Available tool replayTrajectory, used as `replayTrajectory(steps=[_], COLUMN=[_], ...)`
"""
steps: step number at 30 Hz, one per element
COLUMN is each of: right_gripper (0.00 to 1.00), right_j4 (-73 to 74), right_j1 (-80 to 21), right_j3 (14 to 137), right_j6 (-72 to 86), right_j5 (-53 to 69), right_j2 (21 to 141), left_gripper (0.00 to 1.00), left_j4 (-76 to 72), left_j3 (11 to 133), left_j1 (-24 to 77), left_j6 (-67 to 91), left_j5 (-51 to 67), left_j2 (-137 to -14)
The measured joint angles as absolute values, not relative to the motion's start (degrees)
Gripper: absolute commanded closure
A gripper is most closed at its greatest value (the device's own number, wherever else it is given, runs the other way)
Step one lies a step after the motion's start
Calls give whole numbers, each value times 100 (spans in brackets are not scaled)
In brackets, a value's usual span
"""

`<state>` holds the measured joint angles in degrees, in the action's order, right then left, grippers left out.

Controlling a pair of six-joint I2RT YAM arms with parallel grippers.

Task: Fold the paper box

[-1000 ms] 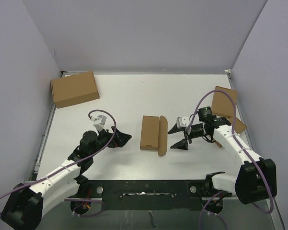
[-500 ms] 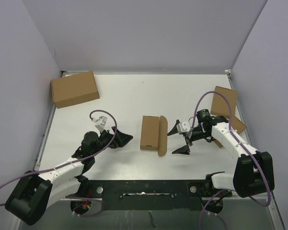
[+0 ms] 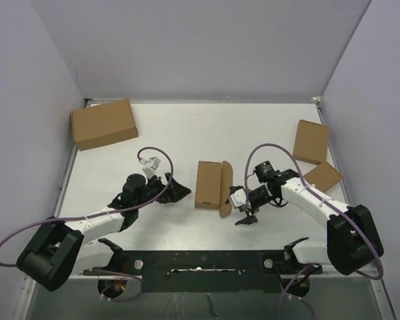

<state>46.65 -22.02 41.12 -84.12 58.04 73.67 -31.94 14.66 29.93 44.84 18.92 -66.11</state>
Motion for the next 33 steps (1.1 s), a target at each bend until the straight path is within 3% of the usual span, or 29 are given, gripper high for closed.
replayTrajectory(steps=[12, 33], right_gripper=[41, 72], right_j4=[3236, 2357], right_j1=[-3315, -3562], right_j3=[3802, 3754], right_j6=[-7723, -6751], right_j5=[4268, 3494], right_j2=[7911, 8058], left_gripper=[18, 34], left_j4=[-3284, -3395], left_j3=[2366, 2742], left_j1=[3507, 3629], left_j6=[4254, 4106], left_j5=[1640, 1365], left_j2=[-7988, -8938])
